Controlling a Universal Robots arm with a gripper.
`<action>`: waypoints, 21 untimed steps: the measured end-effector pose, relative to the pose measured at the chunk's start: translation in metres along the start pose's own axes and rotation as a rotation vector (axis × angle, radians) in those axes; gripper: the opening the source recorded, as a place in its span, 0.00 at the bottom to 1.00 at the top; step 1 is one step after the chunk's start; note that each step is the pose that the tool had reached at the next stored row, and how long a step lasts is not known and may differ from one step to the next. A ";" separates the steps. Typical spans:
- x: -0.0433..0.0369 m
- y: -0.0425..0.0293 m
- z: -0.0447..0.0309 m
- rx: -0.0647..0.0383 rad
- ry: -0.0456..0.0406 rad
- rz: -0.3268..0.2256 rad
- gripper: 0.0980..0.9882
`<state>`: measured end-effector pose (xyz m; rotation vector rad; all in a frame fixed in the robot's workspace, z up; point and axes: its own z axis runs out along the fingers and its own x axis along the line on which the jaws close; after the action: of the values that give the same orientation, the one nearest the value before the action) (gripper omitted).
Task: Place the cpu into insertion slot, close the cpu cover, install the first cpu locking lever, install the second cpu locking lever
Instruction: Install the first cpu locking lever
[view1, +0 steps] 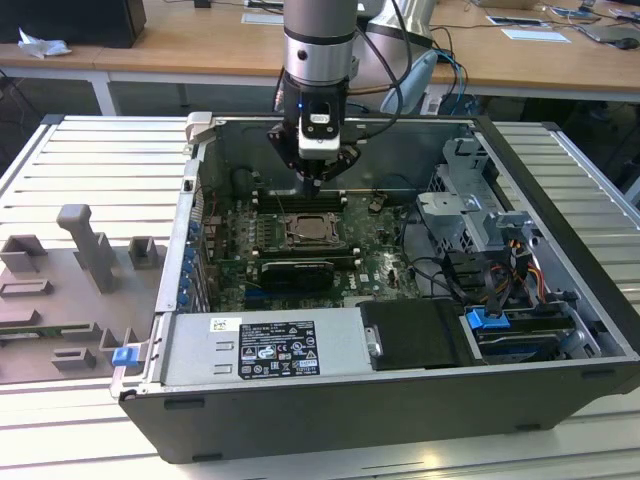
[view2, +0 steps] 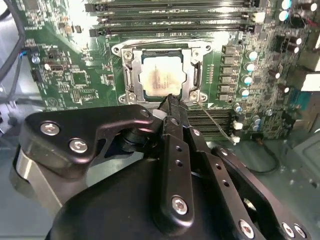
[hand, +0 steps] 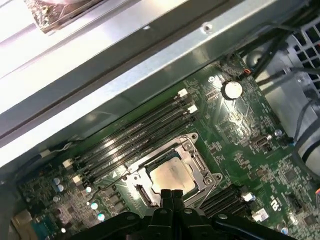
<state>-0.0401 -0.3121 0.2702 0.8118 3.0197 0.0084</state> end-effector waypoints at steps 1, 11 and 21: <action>0.0000 0.0000 0.0000 0.000 0.0002 -0.027 0.01; 0.0000 0.0000 0.0000 -0.003 0.0024 -0.262 0.01; 0.0000 0.0000 0.0005 -0.006 0.0044 -0.490 0.01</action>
<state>-0.0402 -0.3121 0.2698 0.0555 3.1281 0.0137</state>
